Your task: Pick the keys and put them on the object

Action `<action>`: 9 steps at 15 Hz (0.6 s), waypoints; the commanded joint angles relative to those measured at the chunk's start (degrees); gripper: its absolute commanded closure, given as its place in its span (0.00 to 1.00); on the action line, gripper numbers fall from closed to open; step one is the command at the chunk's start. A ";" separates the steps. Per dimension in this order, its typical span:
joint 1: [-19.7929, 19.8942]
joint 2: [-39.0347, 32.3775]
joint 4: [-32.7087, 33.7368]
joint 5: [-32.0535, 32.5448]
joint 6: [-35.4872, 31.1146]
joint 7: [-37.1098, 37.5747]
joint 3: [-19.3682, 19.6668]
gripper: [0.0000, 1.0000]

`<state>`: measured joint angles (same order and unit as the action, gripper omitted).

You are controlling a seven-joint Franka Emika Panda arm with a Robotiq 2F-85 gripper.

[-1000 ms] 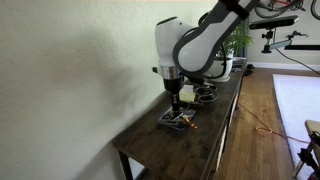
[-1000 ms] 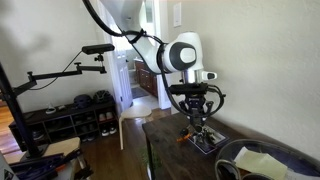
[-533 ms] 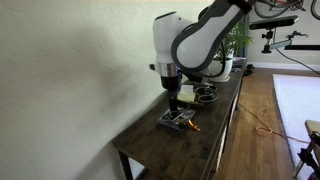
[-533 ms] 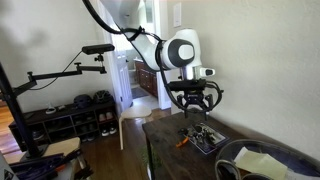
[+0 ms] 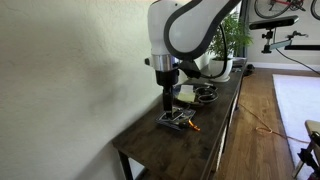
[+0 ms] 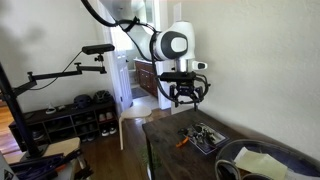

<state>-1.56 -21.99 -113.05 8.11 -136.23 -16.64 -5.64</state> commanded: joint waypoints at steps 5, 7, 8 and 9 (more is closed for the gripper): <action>-1.94 6.87 -2.99 -4.02 7.29 5.84 -0.56 0.00; -2.35 7.46 -3.07 -4.11 8.24 7.39 -0.50 0.00; -2.40 7.56 -3.04 -4.38 8.67 7.61 -0.55 0.00; -2.48 7.57 -3.05 -4.60 9.03 7.97 -0.59 0.00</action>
<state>-3.47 -17.44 -113.40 4.79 -128.92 -10.84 -6.38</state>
